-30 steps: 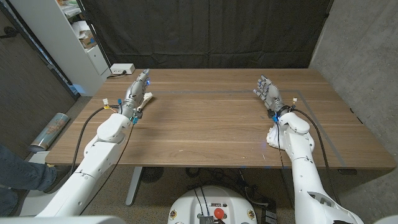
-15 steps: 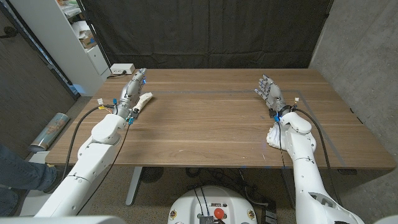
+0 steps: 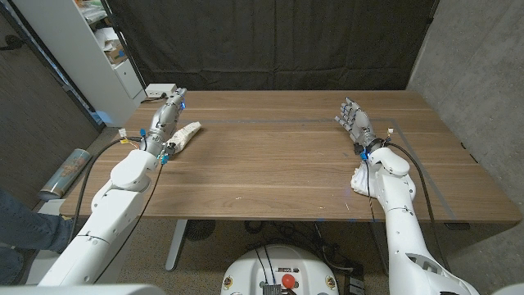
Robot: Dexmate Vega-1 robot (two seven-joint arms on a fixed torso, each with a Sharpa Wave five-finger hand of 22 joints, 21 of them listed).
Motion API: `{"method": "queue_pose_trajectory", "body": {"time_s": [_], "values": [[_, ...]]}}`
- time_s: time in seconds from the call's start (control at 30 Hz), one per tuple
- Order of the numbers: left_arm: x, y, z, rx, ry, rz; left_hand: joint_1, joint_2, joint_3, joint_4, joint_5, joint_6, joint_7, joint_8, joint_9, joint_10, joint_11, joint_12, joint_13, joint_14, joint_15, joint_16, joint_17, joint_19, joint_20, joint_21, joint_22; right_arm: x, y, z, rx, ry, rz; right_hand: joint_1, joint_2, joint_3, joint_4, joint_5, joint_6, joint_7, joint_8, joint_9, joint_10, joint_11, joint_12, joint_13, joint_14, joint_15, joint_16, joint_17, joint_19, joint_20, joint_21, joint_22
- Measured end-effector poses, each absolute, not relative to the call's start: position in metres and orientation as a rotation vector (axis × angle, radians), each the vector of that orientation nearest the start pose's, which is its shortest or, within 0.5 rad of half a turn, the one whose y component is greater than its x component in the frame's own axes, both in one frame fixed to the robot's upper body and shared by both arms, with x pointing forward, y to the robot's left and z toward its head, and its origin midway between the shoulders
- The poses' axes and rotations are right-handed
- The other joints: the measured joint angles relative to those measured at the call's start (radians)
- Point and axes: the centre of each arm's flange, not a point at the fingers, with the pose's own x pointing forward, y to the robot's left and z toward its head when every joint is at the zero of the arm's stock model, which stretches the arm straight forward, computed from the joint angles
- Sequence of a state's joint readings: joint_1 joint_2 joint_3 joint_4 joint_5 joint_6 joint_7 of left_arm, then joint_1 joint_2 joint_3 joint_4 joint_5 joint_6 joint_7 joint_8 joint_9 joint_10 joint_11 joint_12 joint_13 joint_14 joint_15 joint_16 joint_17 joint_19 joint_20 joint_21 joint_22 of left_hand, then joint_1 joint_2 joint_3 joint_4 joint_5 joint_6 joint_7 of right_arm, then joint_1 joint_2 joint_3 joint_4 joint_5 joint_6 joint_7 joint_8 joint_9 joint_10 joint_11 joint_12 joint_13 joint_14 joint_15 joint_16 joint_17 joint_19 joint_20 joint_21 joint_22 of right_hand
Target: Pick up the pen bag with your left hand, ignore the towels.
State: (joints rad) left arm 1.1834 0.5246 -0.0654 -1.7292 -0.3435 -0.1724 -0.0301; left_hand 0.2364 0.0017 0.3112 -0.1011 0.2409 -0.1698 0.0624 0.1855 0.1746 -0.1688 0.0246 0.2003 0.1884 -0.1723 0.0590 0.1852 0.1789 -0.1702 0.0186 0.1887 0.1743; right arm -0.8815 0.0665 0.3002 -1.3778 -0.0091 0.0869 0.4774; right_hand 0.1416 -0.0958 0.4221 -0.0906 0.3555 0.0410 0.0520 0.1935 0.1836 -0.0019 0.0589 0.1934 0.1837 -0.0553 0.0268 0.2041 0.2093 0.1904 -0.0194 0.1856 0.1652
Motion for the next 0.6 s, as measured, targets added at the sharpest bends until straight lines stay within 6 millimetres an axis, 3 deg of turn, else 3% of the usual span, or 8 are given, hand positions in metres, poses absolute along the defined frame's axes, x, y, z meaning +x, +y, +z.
{"method": "queue_pose_trajectory", "body": {"time_s": [0.6], "values": [[0.525, 0.392, -0.002, 0.293, -0.719, 0.083, 0.000, 0.000, -0.003, -0.003, 0.000, 0.000, 0.000, 0.000, 0.000, -0.005, -0.005, 0.000, 0.000, 0.000, 0.000, 0.000, 0.000, -0.004, 0.003, 0.000, 0.000, 0.646, -0.293, -0.027, 0.033, -0.595, 0.208, 0.000, 0.000, -0.004, -0.004, 0.000, 0.000, 0.000, 0.000, 0.000, 0.000, 0.000, 0.000, 0.000, 0.000, 0.000, 0.000, 0.000, 0.000, 0.000, 0.000, 0.000]]}}
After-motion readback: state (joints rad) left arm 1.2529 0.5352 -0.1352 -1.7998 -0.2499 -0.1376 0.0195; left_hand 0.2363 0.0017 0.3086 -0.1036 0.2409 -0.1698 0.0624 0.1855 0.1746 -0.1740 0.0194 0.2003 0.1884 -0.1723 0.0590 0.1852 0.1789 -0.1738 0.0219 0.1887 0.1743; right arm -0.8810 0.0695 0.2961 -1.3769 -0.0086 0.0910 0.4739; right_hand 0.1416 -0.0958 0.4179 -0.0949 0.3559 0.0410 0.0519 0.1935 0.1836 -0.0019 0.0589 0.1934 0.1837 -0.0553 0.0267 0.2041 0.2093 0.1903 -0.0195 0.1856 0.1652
